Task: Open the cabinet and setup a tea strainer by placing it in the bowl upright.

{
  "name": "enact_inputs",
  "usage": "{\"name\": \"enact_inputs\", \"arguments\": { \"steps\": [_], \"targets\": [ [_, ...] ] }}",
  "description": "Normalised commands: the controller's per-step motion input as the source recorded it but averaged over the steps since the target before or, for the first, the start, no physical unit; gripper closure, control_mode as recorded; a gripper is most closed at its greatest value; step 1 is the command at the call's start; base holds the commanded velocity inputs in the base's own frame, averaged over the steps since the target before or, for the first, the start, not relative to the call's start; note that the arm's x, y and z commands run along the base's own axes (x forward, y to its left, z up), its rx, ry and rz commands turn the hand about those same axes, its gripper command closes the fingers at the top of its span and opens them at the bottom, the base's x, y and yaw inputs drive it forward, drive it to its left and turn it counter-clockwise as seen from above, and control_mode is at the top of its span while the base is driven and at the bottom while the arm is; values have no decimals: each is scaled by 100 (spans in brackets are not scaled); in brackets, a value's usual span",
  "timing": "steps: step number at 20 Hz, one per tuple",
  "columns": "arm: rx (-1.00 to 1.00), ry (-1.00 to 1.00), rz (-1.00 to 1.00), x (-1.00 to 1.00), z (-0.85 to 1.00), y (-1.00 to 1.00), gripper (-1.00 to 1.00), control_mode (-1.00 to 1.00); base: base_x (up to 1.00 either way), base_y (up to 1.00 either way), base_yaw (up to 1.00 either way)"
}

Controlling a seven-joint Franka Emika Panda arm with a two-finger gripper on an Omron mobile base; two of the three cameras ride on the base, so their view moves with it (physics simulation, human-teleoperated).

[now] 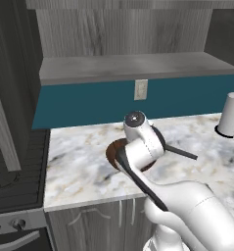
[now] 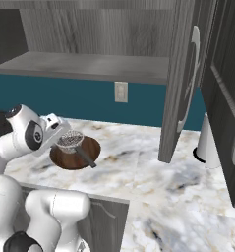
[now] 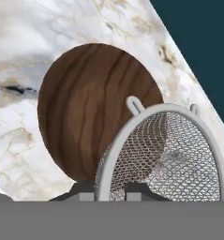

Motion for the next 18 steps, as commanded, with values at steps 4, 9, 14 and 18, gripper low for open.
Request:
{"name": "enact_inputs", "arguments": {
  "steps": [4, 9, 14, 18],
  "targets": [
    [6, 0, 10, 39, -37, 21, 100, -100, 0, 0, 0],
    [10, 0, 9, 22, -34, 3, 100, -100, 0, 0, 0],
    [12, -1, 4, 4, -24, -1, 100, -100, 0, 0, 0],
    [5, 0, 0, 0, -24, 0, 100, -100, 0, 0, 0]
  ]
}}
